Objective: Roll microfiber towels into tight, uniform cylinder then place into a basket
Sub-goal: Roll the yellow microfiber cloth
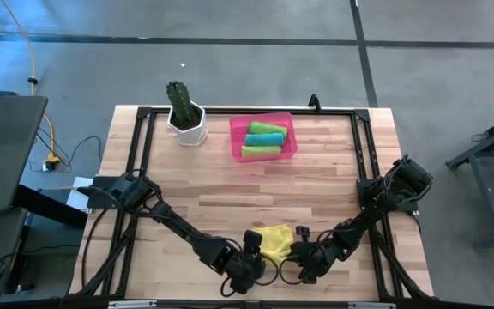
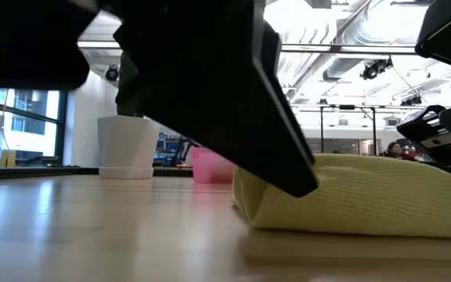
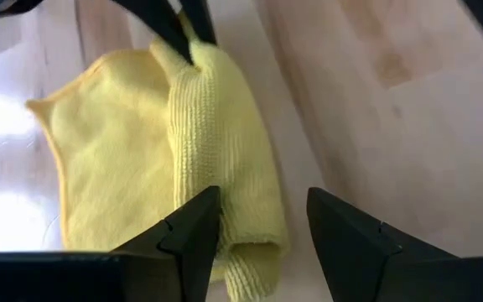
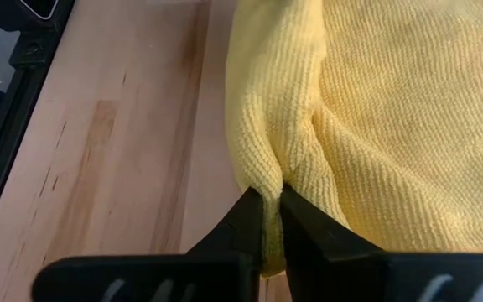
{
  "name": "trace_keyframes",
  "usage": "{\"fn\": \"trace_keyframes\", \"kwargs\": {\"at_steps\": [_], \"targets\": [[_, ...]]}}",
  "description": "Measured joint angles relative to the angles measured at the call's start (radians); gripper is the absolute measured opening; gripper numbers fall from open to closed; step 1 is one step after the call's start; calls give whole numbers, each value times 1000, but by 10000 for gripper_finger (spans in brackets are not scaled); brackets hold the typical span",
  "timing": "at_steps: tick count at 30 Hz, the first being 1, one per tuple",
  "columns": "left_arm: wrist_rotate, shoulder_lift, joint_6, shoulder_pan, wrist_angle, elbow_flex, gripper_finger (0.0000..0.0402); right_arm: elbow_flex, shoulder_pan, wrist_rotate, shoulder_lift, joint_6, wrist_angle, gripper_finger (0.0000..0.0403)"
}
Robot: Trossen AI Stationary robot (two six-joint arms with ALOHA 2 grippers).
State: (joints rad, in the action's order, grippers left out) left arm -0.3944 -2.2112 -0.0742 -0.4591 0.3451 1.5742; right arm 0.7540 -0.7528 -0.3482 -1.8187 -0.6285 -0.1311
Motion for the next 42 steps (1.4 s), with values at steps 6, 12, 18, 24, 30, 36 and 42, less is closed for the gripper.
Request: {"fn": "trace_keyframes", "kwargs": {"at_steps": [6,12,18,24,30,36,42], "targets": [[-13,-21,0,15,33,0,170,0,0,0,0,0,-2,19],[42,-61,-31,33,23,5,169,0,0,0,0,0,-4,19],[115,-56,-148,39,26,4,119,0,0,0,0,33,-6,20],[189,-59,-265,52,21,4,25,2,1,8,47,205,12,63],[257,-58,-346,76,21,3,21,16,-1,51,129,382,28,121],[361,-57,-355,103,11,2,16,14,-33,52,121,502,11,137],[471,-58,-386,141,4,2,15,14,-88,-46,71,516,-17,138]]}}
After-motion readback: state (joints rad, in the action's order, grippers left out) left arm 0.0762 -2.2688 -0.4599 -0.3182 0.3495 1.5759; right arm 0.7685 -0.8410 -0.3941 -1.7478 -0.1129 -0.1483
